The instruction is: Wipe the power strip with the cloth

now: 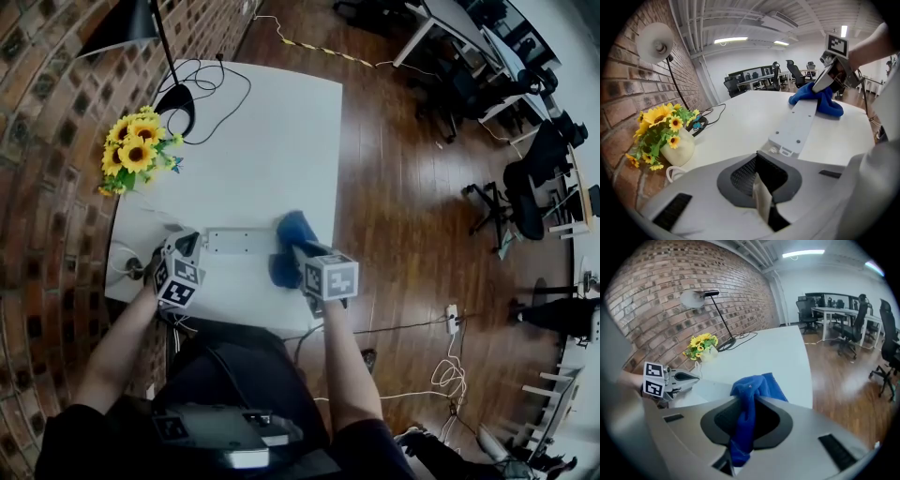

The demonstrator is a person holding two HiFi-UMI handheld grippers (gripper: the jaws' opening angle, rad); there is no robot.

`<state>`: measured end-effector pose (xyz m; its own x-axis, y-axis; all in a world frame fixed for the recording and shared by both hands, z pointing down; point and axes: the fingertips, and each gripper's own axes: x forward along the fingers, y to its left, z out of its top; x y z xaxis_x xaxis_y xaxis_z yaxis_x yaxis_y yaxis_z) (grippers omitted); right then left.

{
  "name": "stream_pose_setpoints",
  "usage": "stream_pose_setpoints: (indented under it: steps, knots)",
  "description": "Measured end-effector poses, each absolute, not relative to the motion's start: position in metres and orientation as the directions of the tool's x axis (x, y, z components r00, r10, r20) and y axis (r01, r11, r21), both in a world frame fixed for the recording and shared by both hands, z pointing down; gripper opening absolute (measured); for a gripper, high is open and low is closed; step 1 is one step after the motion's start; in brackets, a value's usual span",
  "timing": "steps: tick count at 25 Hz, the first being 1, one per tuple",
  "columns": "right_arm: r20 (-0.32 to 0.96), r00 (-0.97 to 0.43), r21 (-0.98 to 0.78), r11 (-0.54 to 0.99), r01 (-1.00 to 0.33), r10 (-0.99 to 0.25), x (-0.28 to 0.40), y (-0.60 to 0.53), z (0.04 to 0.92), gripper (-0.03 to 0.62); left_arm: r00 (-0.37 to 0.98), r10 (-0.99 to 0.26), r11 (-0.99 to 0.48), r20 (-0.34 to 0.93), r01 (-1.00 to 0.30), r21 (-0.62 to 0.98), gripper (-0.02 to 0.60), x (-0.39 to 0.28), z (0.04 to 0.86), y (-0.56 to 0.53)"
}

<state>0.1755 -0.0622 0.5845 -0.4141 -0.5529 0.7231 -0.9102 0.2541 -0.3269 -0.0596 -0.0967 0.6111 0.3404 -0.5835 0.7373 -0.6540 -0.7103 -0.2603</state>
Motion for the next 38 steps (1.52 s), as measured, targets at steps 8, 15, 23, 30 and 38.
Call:
stream_pose_setpoints:
  steps: [8, 15, 23, 30, 38]
  knots:
    - [0.648, -0.412, -0.347, 0.233, -0.908, -0.640, 0.211, -0.054, 0.574, 0.054, 0.333, -0.556, -0.709, 0.762, -0.668, -0.226, 0.018, -0.060, 0.610, -0.098]
    - [0.554, -0.471, -0.416, 0.261, -0.871, -0.687, 0.218, -0.050, 0.546, 0.054, 0.352, -0.500, -0.697, 0.791, -0.705, -0.126, 0.017, -0.060, 0.591, -0.097]
    - [0.488, -0.550, -0.467, 0.330, -0.821, -0.678, 0.207, -0.045, 0.530, 0.055, 0.462, -0.498, -0.777, 0.734, -0.613, -0.141, 0.021, -0.030, 0.555, -0.096]
    - [0.474, -0.628, -0.485, 0.412, -0.771, -0.617, 0.187, -0.038, 0.531, 0.054, 0.463, -0.416, -0.853, 0.783, -0.498, -0.158, 0.196, -0.027, 0.550, -0.071]
    - [0.508, -0.639, -0.485, 0.422, -0.766, -0.577, 0.184, -0.035, 0.532, 0.054, 0.417, -0.398, -0.907, 0.817, -0.310, -0.284, 0.289, -0.009, 0.576, -0.052]
